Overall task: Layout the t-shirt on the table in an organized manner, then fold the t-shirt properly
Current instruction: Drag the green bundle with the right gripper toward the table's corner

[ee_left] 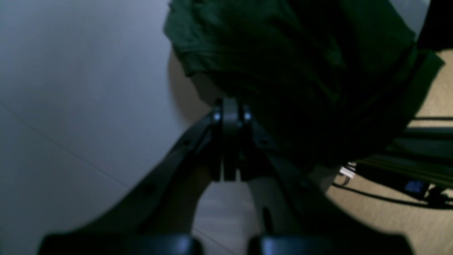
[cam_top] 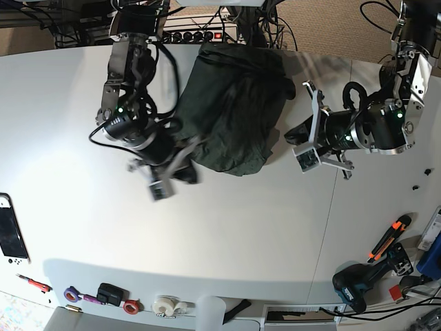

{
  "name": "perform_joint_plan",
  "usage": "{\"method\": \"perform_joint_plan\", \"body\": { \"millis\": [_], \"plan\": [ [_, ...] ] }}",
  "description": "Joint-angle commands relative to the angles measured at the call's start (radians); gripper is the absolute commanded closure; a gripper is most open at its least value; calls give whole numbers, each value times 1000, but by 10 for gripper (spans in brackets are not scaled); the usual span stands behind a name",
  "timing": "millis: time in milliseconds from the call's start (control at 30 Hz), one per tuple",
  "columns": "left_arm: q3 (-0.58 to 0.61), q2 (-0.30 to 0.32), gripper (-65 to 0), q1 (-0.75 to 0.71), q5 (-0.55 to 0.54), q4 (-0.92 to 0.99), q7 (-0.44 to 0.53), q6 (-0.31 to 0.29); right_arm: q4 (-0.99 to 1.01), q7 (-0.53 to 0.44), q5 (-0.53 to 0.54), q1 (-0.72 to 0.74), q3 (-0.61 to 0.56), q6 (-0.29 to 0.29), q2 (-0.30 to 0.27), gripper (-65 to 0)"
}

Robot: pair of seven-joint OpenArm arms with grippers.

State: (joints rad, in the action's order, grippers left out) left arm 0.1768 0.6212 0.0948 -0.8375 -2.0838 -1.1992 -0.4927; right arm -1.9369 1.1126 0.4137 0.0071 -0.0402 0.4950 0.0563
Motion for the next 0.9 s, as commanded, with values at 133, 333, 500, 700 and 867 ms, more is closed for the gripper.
{"method": "perform_joint_plan", "body": {
  "millis": [133, 333, 500, 700, 867],
  "plan": [
    [-9, 11, 0, 13, 98, -13, 96, 49, -31, 107, 54, -42, -152, 82, 2, 0],
    [-9, 10, 0, 13, 240, -13, 161, 164, -31, 204, -36, -102, -200, 82, 1, 0],
    [-9, 10, 0, 13, 240, -13, 161, 164, 30, 196, -128, -126, -200, 81, -28, 0],
    [-9, 10, 0, 13, 240, -13, 161, 189, 284, 12, -237, -117, -183, 69, -40, 0],
    [-9, 10, 0, 13, 240, -13, 161, 190, 354, -12, -402, -87, -62, -98, -40, 0]
  ]
}}
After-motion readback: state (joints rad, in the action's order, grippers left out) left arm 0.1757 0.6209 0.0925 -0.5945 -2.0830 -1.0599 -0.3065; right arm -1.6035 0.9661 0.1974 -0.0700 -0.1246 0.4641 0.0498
